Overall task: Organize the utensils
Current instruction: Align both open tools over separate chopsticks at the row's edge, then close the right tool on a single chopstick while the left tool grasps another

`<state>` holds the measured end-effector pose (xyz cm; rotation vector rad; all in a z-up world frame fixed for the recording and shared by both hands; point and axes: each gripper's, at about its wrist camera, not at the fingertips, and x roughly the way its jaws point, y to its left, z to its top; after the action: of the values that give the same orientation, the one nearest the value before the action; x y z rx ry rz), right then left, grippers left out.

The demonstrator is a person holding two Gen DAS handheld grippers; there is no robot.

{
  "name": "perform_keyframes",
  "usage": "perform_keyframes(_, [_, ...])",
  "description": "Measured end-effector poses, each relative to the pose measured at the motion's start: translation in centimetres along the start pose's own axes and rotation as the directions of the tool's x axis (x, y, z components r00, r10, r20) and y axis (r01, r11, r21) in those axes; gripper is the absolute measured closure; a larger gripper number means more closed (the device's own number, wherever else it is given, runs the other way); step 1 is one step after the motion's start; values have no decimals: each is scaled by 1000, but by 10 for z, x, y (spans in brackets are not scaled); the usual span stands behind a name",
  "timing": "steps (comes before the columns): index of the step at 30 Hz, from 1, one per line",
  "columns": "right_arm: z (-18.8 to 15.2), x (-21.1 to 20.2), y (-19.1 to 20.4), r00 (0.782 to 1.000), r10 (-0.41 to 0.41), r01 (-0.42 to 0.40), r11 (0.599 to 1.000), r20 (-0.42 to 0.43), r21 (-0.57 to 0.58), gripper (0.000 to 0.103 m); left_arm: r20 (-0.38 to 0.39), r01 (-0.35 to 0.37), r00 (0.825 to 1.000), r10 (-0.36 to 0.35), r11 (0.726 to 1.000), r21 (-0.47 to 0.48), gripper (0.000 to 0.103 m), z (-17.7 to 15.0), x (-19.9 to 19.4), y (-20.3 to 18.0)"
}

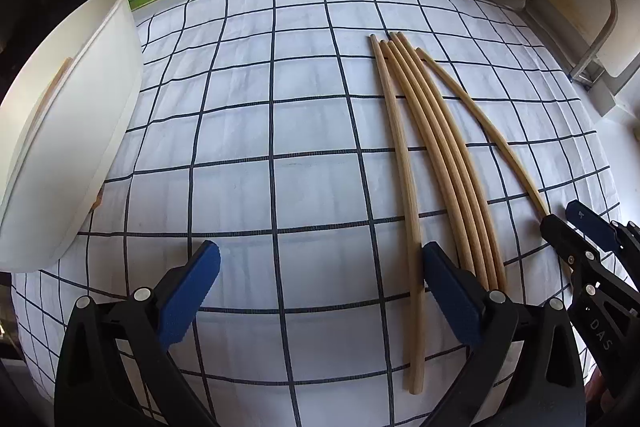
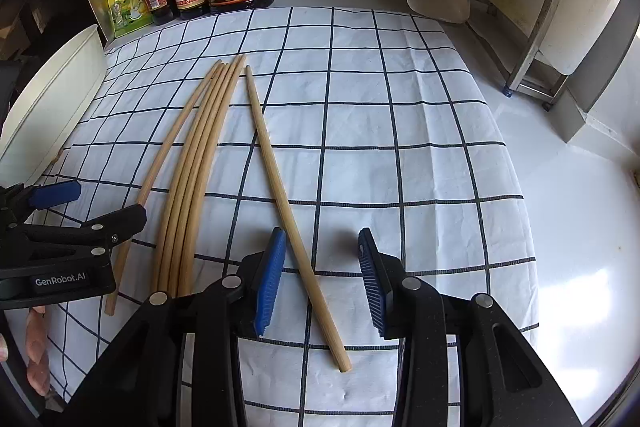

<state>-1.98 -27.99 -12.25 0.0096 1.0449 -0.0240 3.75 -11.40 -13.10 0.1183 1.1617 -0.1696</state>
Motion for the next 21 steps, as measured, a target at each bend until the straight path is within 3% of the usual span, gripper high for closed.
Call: perform_keyframes(21, [30, 20, 14, 999, 30, -25, 990, 29, -141, 61, 29, -8, 1000, 9, 1000, -16, 5, 17, 11, 6])
